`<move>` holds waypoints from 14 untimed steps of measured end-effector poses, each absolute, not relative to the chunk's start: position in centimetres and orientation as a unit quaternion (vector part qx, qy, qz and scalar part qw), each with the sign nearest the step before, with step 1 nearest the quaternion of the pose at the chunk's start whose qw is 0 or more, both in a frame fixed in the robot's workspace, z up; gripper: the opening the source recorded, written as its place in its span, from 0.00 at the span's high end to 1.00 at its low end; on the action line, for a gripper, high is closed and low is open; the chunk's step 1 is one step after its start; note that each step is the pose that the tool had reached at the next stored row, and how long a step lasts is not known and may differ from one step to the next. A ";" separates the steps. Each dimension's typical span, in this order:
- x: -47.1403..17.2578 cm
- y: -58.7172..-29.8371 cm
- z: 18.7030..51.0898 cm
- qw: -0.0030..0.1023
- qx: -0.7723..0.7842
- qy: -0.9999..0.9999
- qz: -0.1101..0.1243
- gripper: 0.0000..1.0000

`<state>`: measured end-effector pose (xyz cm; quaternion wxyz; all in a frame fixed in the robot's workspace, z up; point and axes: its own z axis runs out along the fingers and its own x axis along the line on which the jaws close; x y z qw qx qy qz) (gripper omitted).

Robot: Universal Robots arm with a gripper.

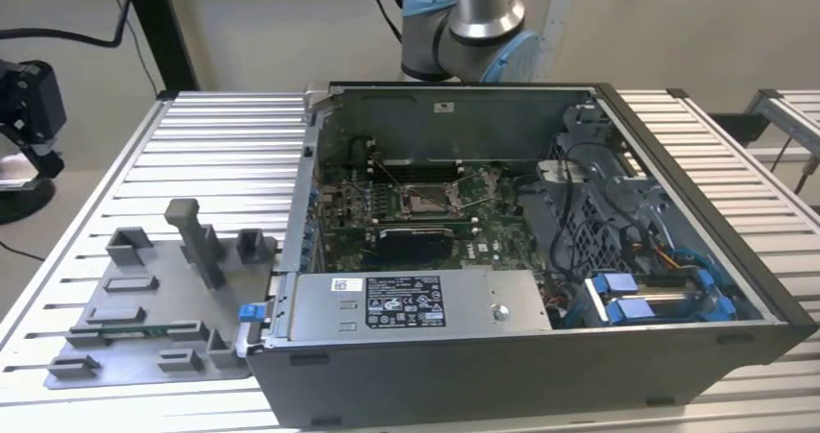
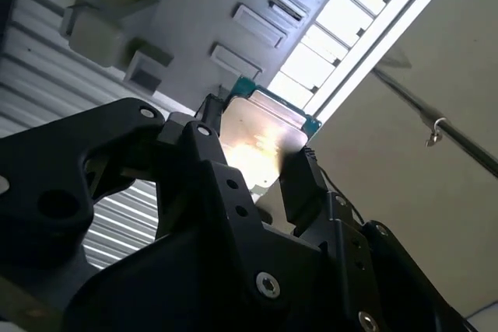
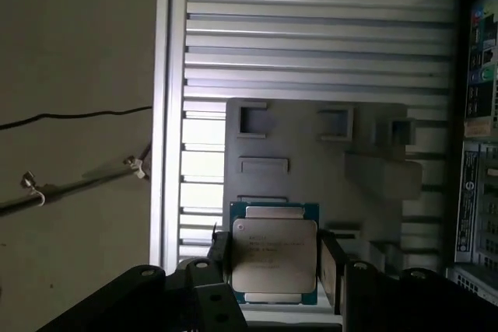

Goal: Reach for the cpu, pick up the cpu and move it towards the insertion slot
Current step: 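Pick up the cpu and move it towards the insertion slot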

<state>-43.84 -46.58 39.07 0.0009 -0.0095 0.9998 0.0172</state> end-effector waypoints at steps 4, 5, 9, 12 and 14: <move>-43.8 -46.6 39.2 0.001 -0.009 1.000 0.017 1.00; -43.8 -46.6 39.2 0.001 -0.009 1.000 0.017 1.00; -43.8 -46.6 39.3 0.001 -0.009 1.000 0.017 1.00; -43.8 -46.6 39.4 0.001 -0.009 1.000 0.017 1.00; -43.8 -46.6 39.4 0.001 -0.009 1.000 0.017 1.00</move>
